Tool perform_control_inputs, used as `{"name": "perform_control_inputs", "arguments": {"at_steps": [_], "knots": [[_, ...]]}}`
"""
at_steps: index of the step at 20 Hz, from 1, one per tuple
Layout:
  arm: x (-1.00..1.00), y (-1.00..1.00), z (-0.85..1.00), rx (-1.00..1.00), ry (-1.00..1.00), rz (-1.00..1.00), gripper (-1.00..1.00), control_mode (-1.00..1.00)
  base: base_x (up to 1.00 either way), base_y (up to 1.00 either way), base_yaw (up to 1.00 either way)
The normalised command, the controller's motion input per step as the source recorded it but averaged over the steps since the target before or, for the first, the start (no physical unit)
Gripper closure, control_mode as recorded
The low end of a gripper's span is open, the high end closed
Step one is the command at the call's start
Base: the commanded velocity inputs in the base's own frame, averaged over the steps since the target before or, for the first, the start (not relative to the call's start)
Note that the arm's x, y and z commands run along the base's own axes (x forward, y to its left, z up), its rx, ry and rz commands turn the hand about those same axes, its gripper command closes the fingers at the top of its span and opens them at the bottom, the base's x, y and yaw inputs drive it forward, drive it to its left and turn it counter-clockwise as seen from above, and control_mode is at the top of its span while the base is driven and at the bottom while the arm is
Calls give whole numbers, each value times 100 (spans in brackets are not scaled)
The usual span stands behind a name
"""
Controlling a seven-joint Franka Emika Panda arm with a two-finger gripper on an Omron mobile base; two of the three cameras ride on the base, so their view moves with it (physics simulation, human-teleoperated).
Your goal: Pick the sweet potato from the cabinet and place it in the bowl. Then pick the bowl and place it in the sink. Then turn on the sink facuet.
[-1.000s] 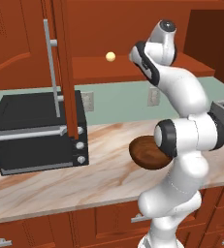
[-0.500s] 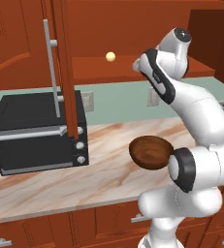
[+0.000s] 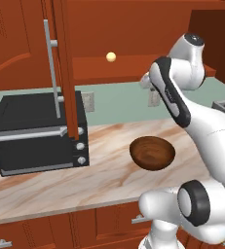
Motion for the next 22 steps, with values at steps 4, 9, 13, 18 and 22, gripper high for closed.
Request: {"name": "perform_control_inputs", "arguments": {"at_steps": [4, 9, 13, 18, 22], "knots": [[-100, 0, -81, -4, 37, 0, 100, -100, 0, 0, 0], [-58, 0, -100, -8, 24, 5, 100, -100, 0, 0, 0], [3, -3, -100, -10, 6, 8, 100, -100, 0, 0, 0], [35, -17, -92, -8, 0, 6, 100, -100, 0, 0, 0], [4, -27, -69, 0, 0, 6, 100, -100, 0, 0, 0]]}}
